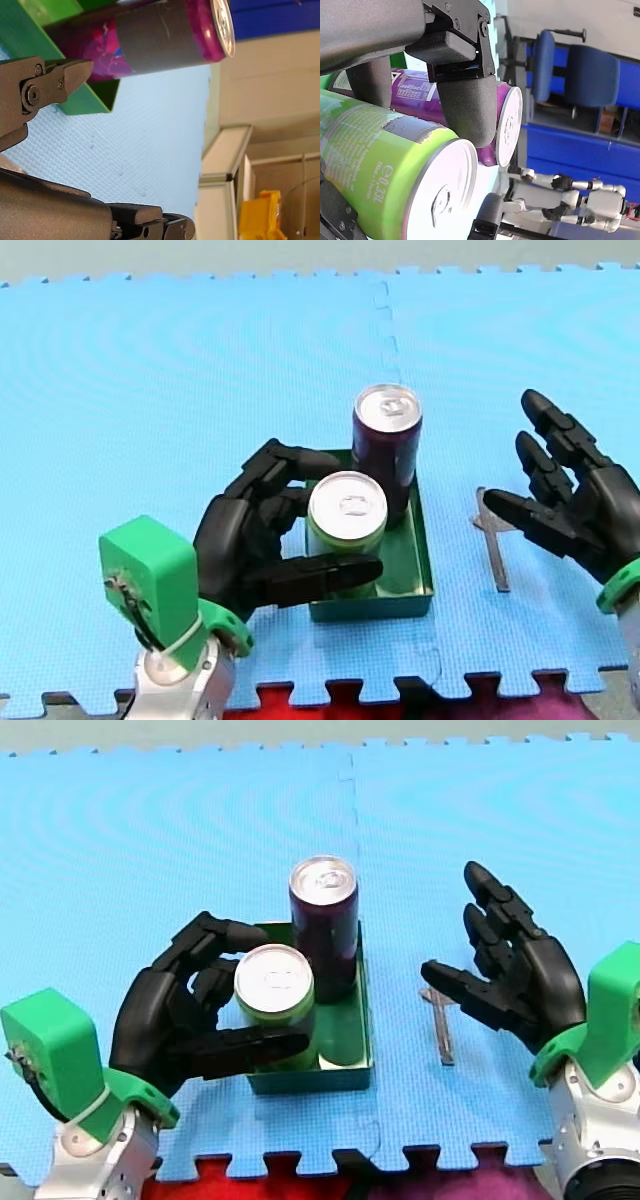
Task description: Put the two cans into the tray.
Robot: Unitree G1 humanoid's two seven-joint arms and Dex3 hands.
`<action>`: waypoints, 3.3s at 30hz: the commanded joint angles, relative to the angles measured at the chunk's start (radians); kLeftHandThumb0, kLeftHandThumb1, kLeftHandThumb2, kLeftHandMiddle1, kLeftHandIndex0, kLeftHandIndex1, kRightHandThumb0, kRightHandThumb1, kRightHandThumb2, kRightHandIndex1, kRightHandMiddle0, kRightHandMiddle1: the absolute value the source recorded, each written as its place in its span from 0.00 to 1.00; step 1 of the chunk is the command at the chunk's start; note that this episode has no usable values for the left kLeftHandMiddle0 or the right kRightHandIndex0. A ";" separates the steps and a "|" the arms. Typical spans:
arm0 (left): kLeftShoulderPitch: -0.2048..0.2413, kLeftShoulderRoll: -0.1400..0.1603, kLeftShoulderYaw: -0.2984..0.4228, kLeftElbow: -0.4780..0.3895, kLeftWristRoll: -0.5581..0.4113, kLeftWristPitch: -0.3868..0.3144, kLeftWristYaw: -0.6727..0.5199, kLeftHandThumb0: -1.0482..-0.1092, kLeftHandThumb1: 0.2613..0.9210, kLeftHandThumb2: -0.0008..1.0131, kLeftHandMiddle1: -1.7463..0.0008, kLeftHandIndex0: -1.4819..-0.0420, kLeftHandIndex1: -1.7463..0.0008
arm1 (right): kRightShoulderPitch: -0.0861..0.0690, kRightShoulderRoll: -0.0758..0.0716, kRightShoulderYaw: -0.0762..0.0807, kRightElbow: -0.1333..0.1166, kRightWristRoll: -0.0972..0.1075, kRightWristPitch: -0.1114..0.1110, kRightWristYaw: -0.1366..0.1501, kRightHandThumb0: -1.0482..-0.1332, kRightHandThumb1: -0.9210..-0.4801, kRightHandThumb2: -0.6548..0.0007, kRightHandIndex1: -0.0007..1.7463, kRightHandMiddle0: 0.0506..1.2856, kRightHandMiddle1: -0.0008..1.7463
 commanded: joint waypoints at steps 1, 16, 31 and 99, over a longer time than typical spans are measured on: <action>-0.002 0.005 0.001 0.003 0.005 -0.005 0.006 0.61 0.91 0.00 0.00 0.65 0.00 | 0.005 -0.002 0.000 -0.006 0.001 -0.002 -0.001 0.05 0.04 1.00 0.00 0.11 0.00; -0.016 0.014 0.004 0.032 -0.010 -0.008 -0.017 0.62 0.90 0.00 0.00 0.71 0.00 | 0.007 -0.001 0.002 -0.013 0.002 -0.007 -0.001 0.04 0.03 1.00 0.00 0.13 0.00; -0.003 0.067 -0.008 -0.002 -0.018 0.064 -0.080 0.30 0.74 0.01 0.96 0.61 1.00 | 0.002 -0.007 -0.007 -0.012 0.012 0.008 0.010 0.03 0.04 1.00 0.00 0.16 0.00; 0.021 0.303 0.204 0.163 -0.154 -0.132 -0.325 0.00 0.63 0.00 1.00 0.94 1.00 | -0.015 -0.014 -0.019 0.031 0.017 -0.002 0.037 0.00 0.18 1.00 0.00 0.20 0.00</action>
